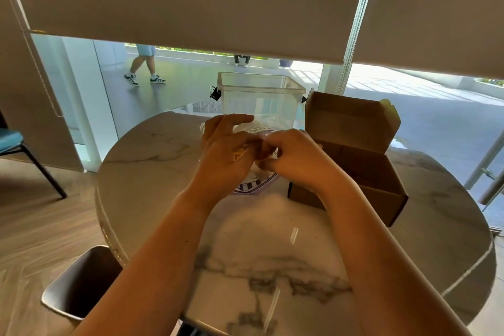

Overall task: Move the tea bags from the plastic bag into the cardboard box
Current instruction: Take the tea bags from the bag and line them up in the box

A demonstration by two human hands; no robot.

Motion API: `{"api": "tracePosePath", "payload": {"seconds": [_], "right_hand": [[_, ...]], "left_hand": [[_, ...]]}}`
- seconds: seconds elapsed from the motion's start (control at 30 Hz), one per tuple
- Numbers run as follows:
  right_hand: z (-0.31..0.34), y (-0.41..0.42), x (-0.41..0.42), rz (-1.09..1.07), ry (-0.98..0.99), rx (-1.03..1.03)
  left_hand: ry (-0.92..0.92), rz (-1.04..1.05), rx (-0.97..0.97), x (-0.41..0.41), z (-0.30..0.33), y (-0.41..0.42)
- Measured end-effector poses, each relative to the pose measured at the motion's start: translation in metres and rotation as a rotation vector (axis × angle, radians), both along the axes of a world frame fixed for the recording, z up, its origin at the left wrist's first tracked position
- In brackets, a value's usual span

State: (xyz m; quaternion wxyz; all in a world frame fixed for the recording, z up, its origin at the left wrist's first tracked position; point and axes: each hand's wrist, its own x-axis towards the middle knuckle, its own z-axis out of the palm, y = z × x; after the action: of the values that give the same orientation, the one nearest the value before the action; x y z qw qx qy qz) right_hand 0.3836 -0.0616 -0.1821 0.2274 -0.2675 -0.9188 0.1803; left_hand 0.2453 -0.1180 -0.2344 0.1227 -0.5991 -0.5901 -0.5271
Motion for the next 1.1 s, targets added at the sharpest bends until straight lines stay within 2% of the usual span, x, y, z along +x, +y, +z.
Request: {"api": "tracePosePath", "payload": {"seconds": [0.07,0.17,0.27,0.37,0.43,0.53,0.73,0.83,0.93,1.03,1.1], "right_hand": [[0.003,0.001,0.005,-0.004,0.108,-0.042],[0.005,0.005,0.012,-0.032,0.253,-0.13],[0.01,0.008,0.018,-0.053,0.337,-0.219],[0.015,0.008,0.027,-0.043,0.435,-0.449],[0.017,0.009,0.034,-0.032,0.403,-0.571],[0.017,0.01,0.038,-0.031,0.323,-0.626],[0.017,0.017,0.043,-0.08,0.537,-0.763],[0.014,0.034,0.052,-0.262,0.643,-0.683],[0.004,0.054,0.06,-0.503,0.431,-0.496],[-0.005,0.059,0.058,-0.551,0.036,-0.483],[-0.009,0.061,0.05,-0.549,-0.119,-0.441]], "left_hand": [[0.005,0.01,-0.052,0.001,0.0,-0.001],[-0.119,-0.088,-0.124,0.006,0.002,-0.001],[-0.115,-0.056,-0.068,0.009,0.005,-0.003],[-0.136,-0.01,-0.044,0.013,0.009,-0.004],[-0.2,-0.038,-0.039,0.017,0.012,-0.006],[-0.221,-0.073,-0.049,0.023,0.015,-0.007],[-0.106,-0.07,-0.071,0.025,0.005,0.001],[-0.131,-0.093,-0.154,0.022,-0.001,0.004],[-0.098,-0.077,-0.193,0.023,0.001,0.002],[-0.083,-0.067,-0.191,0.023,0.001,0.002],[-0.081,-0.074,-0.194,0.022,0.0,0.003]]}}
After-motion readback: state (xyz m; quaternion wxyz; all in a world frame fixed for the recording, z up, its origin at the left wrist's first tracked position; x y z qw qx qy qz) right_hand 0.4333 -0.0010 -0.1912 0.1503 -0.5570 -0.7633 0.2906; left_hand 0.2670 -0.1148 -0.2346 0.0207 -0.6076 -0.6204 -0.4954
